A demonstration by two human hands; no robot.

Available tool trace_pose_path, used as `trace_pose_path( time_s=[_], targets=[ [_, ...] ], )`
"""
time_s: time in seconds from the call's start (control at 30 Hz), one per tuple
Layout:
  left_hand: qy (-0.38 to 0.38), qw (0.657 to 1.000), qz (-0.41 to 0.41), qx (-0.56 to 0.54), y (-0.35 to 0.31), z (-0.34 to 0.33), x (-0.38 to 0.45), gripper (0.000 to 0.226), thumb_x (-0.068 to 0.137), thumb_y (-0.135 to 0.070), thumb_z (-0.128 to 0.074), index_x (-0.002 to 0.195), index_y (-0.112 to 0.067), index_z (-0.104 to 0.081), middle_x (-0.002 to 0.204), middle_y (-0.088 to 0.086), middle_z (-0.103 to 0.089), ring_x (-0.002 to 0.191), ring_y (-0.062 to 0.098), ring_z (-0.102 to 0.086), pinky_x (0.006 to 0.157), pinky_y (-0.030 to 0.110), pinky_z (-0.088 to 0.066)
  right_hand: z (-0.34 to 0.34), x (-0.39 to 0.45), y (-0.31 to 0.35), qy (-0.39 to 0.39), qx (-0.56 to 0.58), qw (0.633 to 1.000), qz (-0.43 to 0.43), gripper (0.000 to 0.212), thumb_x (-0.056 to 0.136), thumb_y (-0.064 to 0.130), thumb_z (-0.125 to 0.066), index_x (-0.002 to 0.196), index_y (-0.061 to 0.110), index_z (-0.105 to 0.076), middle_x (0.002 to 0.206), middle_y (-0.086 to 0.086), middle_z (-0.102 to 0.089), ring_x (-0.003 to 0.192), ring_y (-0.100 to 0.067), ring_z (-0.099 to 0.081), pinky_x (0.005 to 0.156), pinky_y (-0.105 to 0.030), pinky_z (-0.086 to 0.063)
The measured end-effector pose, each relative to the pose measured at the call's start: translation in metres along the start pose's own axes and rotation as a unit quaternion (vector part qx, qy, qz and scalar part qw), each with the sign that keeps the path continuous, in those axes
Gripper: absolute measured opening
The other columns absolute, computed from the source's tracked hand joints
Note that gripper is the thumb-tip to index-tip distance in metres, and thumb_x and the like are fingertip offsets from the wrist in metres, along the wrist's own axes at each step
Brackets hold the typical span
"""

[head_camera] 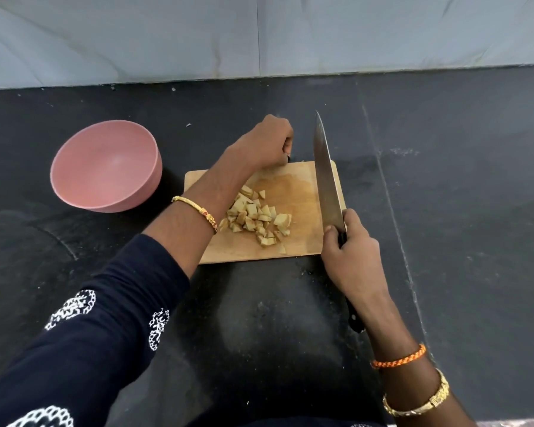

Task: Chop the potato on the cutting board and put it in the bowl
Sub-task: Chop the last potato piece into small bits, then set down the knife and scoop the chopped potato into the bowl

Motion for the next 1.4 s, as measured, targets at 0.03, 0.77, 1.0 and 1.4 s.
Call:
trace_pose_path(
  time_s=[0.03,0.77,1.0,1.4],
  targets=[
    [-0.01,1.0,0.013,-0.017,0.0,0.002,-0.001,0.011,0.077,0.003,-0.06,0.082,-0.004,-0.067,0.083,0.005,-0.063,0.071,0.014,-0.059,0.077,0.028,-0.054,0.001,0.001,-0.001,-0.001,-0.003,1.0,0.0,0.007,0.098,0.02,-0.042,0.102,0.017,-0.047,0.074,-0.005,-0.06,0.053,-0.014,-0.051,0.048,-0.023,-0.038],
    [-0.204,0.969,0.081,-0.11,-0.023,-0.024,-0.146,0.034,0.085,-0.01,-0.066,0.118,-0.018,-0.064,0.132,0.009,-0.055,0.127,0.022,-0.046,0.107,0.04,-0.037,0.018,-0.012,-0.009,-0.099,-0.02,0.994,0.028,0.015,0.093,0.03,-0.056,0.102,0.018,-0.056,0.073,0.004,-0.062,0.06,-0.014,-0.057,0.058,-0.029,-0.049],
    [-0.352,0.878,0.121,-0.301,-0.03,-0.044,-0.159,0.02,0.086,-0.019,-0.065,0.106,-0.017,-0.071,0.11,-0.01,-0.066,0.118,0.002,-0.05,0.107,0.036,-0.04,0.032,-0.01,-0.039,-0.168,-0.097,0.981,-0.032,0.032,0.089,0.012,-0.059,0.12,0.003,-0.053,0.109,-0.022,-0.061,0.102,-0.037,-0.057,0.088,-0.044,-0.049],
    [-0.224,0.917,0.241,-0.225,0.016,-0.027,-0.168,0.053,0.085,-0.015,-0.06,0.135,-0.01,-0.045,0.128,0.005,-0.044,0.113,0.021,-0.05,0.099,0.033,-0.044,0.031,-0.016,-0.027,-0.159,-0.164,0.973,-0.033,0.031,0.091,0.014,-0.055,0.121,0.005,-0.058,0.123,-0.018,-0.042,0.115,-0.036,-0.041,0.097,-0.045,-0.038]
  ],
)
Point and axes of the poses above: each hand's wrist, its own x-axis towards the middle knuckle, its own z-axis out of the back of the hand, y = z × x, the point moved 1 cm from there along x, towards the middle knuckle
